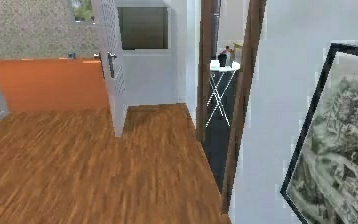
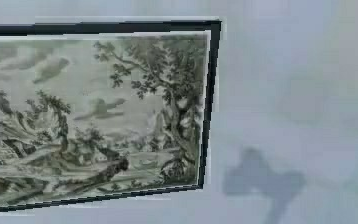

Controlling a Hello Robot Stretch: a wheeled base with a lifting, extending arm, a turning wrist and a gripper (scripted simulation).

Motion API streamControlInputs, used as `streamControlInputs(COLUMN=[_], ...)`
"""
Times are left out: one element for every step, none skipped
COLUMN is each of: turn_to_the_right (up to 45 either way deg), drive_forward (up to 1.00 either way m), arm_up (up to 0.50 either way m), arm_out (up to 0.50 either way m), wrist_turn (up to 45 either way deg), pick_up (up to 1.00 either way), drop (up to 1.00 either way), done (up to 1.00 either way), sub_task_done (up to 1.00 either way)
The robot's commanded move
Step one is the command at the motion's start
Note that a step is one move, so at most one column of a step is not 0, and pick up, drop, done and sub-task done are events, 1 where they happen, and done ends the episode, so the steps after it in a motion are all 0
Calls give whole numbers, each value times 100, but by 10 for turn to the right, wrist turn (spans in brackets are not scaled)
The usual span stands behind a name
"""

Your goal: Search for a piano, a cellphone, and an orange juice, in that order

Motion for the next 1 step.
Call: streamControlInputs(turn_to_the_right=[0], drive_forward=[100], arm_up=[0], arm_out=[0], wrist_turn=[0], pick_up=[0], drop=[0], done=[0], sub_task_done=[0])
